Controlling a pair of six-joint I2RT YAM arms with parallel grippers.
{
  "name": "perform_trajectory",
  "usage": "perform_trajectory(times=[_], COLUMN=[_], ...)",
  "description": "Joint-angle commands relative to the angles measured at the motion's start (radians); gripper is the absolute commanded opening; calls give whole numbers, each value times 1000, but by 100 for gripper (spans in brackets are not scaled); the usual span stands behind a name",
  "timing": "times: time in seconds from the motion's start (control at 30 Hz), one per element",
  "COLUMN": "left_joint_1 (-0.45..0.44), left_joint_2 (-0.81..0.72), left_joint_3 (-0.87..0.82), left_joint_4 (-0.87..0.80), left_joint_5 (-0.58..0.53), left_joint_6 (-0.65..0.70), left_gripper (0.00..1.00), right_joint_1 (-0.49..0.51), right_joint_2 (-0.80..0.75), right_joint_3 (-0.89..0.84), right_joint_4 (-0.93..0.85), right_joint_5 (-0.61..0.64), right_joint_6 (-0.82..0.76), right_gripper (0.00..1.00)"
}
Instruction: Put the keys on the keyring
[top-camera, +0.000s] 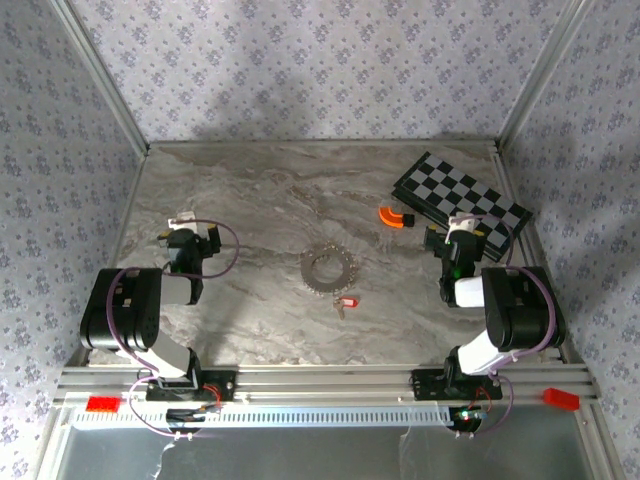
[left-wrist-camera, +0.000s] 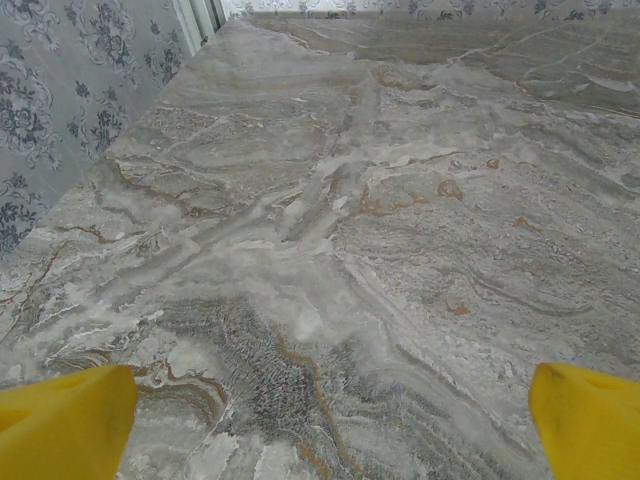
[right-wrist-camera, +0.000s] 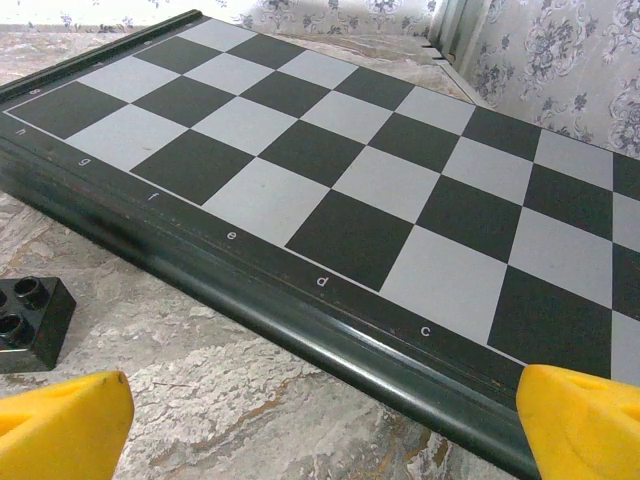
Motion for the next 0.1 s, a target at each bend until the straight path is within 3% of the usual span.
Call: perform_trajectory(times=[0.0,0.07], left_joint_1=[4,5], left_joint_2=[-5,-5], left_joint_3=[17,18], left_joint_4=[5,5], left_joint_5=[9,9], left_joint_6=[-14,-14], left_gripper=[100,100], right_joint_1=[3,3], right_joint_2=[-1,-1], right_joint_3=[18,16], right_joint_4=[0,7], right_joint_5=[-1,3], right_joint_6=[12,10], right_gripper=[100,100])
